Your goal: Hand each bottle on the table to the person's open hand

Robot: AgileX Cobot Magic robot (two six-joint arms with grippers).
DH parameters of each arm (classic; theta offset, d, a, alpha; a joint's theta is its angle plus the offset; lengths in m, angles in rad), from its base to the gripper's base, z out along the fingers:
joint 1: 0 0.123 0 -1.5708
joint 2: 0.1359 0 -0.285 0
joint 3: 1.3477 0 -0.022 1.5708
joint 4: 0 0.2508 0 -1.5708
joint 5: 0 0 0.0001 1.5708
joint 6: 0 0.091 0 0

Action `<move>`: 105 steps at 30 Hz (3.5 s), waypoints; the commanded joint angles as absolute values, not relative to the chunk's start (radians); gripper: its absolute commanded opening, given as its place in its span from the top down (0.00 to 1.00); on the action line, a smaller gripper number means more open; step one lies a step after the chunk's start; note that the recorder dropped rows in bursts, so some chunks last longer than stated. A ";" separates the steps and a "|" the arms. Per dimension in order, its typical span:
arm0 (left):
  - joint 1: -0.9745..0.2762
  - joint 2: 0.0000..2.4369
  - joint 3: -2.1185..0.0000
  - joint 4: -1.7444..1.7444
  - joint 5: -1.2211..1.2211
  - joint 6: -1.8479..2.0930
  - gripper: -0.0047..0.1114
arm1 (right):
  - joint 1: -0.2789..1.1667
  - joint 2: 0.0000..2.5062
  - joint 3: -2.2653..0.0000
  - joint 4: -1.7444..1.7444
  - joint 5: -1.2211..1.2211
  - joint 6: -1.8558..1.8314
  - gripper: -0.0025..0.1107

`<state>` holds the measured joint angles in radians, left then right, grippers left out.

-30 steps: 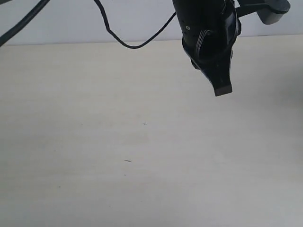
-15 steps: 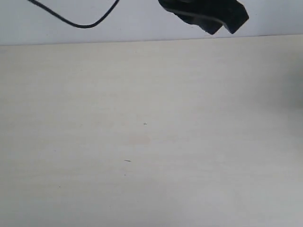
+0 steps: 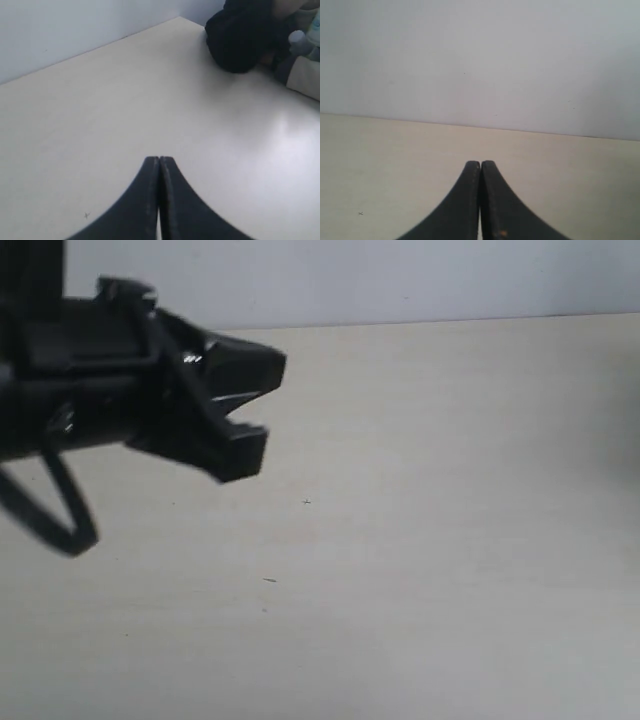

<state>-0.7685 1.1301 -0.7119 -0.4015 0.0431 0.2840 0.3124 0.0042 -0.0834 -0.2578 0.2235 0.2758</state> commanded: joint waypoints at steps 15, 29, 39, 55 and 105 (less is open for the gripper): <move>-0.783 0.822 -0.594 -0.401 0.081 0.292 0.96 | 0.314 0.000 -0.077 -0.254 0.219 0.281 0.98; -0.405 0.563 -0.349 -0.595 0.069 0.177 0.96 | 0.314 0.000 -0.077 -0.254 0.222 0.281 0.98; -0.166 0.153 -0.016 -0.593 -0.281 0.177 0.96 | 0.314 0.000 -0.077 -0.254 0.222 0.281 0.98; -0.127 0.000 0.000 -0.507 -0.150 0.223 0.96 | 0.314 0.000 -0.077 -0.254 0.237 0.281 0.98; -0.087 0.000 0.000 0.101 0.005 -0.292 0.96 | 0.314 0.000 -0.077 -0.254 0.224 0.281 0.98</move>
<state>-0.0893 0.0064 -0.0036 0.0962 0.0074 -0.2874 0.3124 0.0042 -0.0834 -0.2578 0.2400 0.2803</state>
